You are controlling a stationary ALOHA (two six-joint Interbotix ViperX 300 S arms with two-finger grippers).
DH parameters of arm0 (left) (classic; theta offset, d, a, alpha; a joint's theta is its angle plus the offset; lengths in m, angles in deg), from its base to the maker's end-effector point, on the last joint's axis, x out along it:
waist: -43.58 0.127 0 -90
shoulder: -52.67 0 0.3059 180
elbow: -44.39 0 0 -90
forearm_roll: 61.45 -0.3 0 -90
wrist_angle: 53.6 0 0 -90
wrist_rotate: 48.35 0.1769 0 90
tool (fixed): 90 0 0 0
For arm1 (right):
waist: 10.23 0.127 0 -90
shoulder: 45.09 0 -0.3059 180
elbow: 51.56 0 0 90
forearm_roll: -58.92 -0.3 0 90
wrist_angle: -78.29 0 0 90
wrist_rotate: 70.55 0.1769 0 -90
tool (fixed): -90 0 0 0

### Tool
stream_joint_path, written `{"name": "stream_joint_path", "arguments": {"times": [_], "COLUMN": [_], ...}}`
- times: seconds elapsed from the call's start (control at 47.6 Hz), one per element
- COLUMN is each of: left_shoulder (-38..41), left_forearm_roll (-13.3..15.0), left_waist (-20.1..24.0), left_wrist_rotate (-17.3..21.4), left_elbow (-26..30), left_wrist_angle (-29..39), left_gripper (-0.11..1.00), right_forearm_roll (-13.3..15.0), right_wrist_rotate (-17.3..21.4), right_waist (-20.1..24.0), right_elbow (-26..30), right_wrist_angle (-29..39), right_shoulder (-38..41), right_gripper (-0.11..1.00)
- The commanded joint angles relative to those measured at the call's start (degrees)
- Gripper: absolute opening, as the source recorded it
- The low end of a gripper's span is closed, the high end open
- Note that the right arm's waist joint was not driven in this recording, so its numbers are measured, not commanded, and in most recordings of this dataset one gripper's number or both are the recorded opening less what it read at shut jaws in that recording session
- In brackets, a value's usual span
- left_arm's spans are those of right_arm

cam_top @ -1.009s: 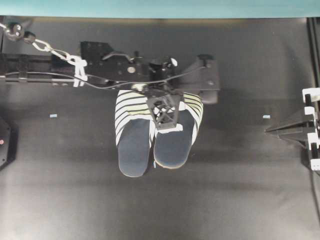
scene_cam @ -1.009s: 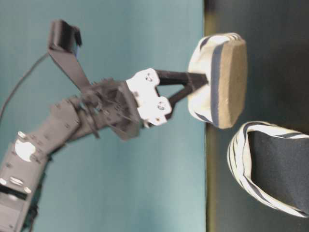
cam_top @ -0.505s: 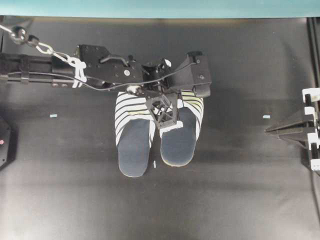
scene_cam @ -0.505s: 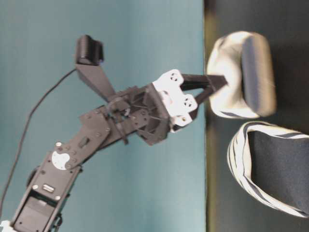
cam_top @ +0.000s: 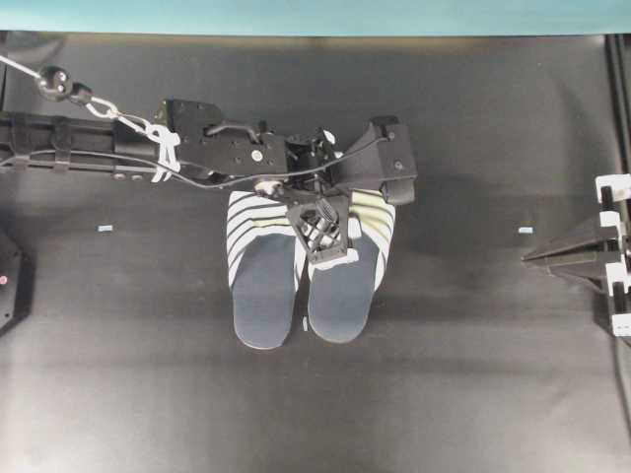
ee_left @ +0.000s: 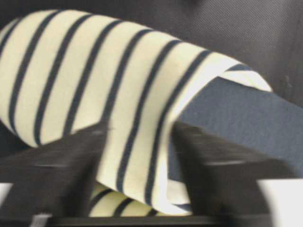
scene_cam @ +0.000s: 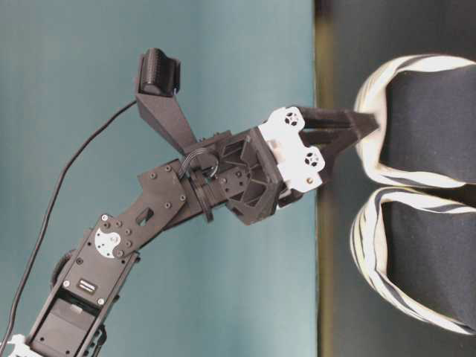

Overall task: Arrange the slippers with the left arm.
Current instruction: 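Open the left gripper and lift it away from the slippers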

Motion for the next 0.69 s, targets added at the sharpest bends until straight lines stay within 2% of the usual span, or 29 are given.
{"name": "stream_joint_path", "arguments": {"times": [0.0, 0.063, 0.126, 0.294, 0.42, 0.526, 0.673], "left_shoulder": [-0.35, -0.44, -0.44, -1.58, -5.54, -10.02, -17.75], "left_forearm_roll": [-0.09, -0.09, -0.09, -0.09, -0.09, -0.09, -0.09], "left_waist": [-0.18, -0.26, -0.35, -0.88, -1.85, -2.72, -3.87], "left_wrist_rotate": [-1.67, -2.72, -2.90, -2.72, -2.72, -2.72, -2.72], "left_elbow": [0.88, 0.79, 0.53, -0.09, -2.02, -6.06, -14.50], "left_wrist_angle": [-0.09, -0.09, -0.09, -0.62, -1.93, -6.77, -16.44], "left_gripper": [0.66, 0.82, 0.90, 0.87, 0.87, 0.87, 0.87], "right_forearm_roll": [-0.09, -0.09, -0.09, -0.09, -0.09, -0.09, -0.09], "right_wrist_rotate": [0.26, 0.35, 0.35, 0.35, 0.44, 0.44, 0.35], "right_waist": [0.00, 0.00, 0.09, 0.09, 0.00, 0.09, 0.09], "right_elbow": [0.26, 0.26, 0.18, 0.09, 0.00, -0.18, -0.18], "right_wrist_angle": [-0.79, -0.88, -0.88, -0.88, -0.26, 0.53, 0.62], "right_shoulder": [0.26, 0.26, 0.26, 0.26, 0.26, 0.26, 0.00], "right_gripper": [0.00, 0.00, 0.00, 0.00, 0.00, 0.00, 0.00]}}
